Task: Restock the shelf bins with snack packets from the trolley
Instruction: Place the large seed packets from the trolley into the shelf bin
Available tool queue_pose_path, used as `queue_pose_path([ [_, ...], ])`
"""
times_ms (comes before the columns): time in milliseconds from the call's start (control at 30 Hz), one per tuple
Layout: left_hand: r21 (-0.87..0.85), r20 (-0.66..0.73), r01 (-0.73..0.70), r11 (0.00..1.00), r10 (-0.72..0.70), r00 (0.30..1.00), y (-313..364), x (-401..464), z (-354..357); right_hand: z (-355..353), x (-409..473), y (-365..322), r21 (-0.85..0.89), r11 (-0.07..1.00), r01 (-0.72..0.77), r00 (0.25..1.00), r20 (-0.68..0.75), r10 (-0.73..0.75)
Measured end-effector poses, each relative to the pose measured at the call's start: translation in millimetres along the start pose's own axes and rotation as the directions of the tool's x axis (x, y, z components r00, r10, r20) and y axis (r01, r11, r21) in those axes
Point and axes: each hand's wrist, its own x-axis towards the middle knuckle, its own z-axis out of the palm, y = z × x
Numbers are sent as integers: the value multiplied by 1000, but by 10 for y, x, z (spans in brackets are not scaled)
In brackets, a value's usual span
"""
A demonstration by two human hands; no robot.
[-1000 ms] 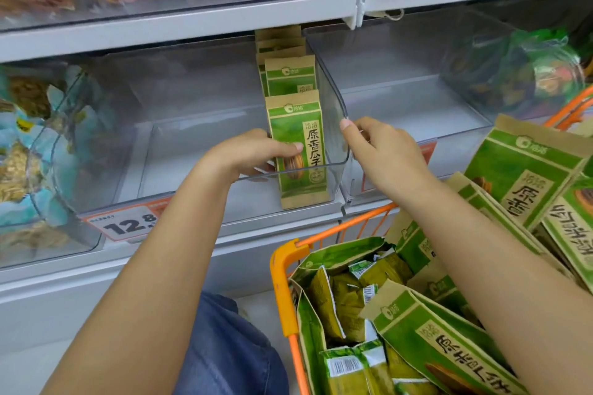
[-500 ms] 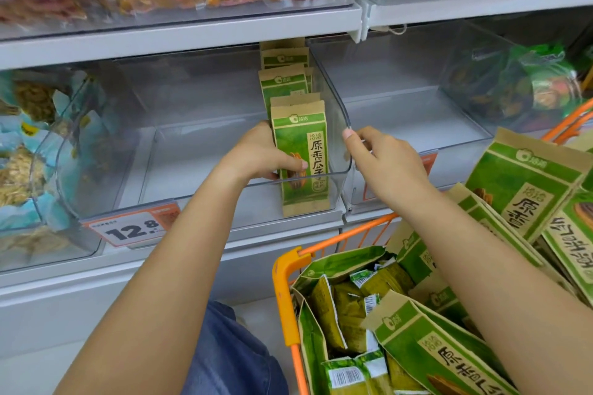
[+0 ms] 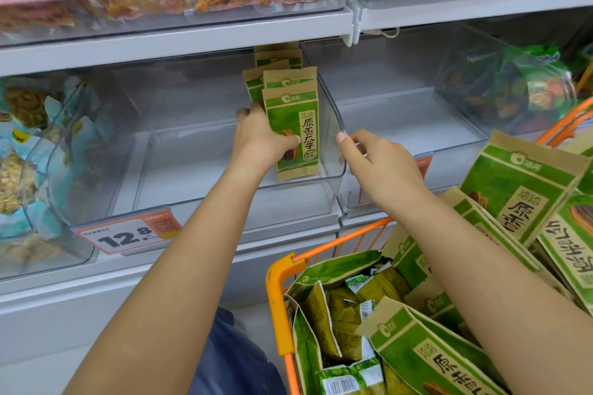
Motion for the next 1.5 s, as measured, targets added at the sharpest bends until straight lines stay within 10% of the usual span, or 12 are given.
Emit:
queue_pose_path([
  [233,-249,290,207,946,-131,948,-74,128,3,-12,-2,-10,-1,1000,3,1000,-4,-3],
  [800,27,-86,-143,989,144,986,-99,112,92,-19,-20,-26,1,1000,9,1000,0,-9],
  [1100,149,138,-15,989,-5,990,-164,87,128,-23,-36,-20,7,1000,7,1000,10,-7],
  [1500,-197,243,203,959,-152,958,-134,148,-144,-42,-40,-37,35,999,8,1000,-12,-7],
])
